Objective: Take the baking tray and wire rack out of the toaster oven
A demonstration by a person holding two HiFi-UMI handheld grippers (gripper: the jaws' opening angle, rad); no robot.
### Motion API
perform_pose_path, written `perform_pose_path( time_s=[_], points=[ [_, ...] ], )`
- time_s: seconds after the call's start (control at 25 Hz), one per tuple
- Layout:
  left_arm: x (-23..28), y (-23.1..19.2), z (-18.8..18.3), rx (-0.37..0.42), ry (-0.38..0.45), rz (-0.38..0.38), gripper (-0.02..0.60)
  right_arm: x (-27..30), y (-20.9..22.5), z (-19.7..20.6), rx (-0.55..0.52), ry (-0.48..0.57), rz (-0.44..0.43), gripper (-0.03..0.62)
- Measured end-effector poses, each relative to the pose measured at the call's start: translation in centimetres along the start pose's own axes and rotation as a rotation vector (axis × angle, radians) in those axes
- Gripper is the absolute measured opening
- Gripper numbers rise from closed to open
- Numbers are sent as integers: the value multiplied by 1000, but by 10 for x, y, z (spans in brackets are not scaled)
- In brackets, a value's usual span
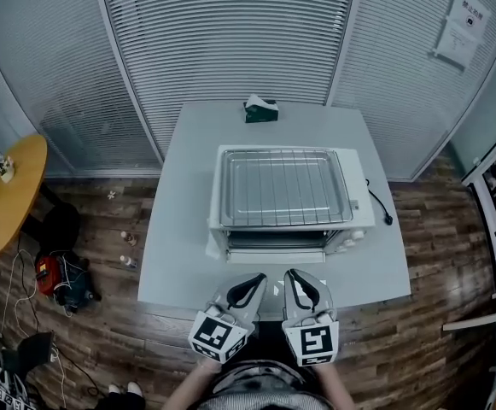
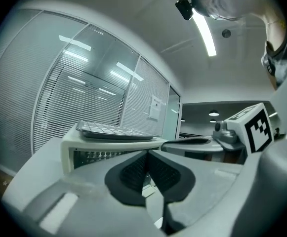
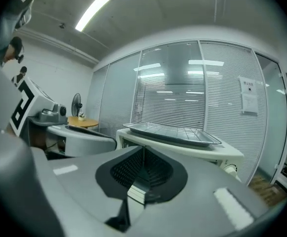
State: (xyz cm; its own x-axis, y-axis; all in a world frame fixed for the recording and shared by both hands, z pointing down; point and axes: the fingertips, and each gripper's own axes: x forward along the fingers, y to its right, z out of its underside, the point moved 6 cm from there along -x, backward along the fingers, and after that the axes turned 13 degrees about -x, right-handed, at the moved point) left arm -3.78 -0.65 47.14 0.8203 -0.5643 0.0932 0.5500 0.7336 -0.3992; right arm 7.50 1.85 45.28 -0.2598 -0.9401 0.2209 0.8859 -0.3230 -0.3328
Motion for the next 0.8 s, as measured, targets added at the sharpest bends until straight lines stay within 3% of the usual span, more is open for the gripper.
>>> perform_pose_path(
  time_s=[0.28, 0.52, 0.8],
  points=[
    [-2, 23, -24, 50, 36, 49, 3, -9, -3, -31, -8, 72, -13, 3],
    [-9, 38, -52, 70, 96, 6, 4, -20, 2, -53, 32, 131, -20, 3],
    [-12, 41, -58, 88, 95, -9, 4, -24, 2, -59, 21, 146, -34, 2]
  ],
)
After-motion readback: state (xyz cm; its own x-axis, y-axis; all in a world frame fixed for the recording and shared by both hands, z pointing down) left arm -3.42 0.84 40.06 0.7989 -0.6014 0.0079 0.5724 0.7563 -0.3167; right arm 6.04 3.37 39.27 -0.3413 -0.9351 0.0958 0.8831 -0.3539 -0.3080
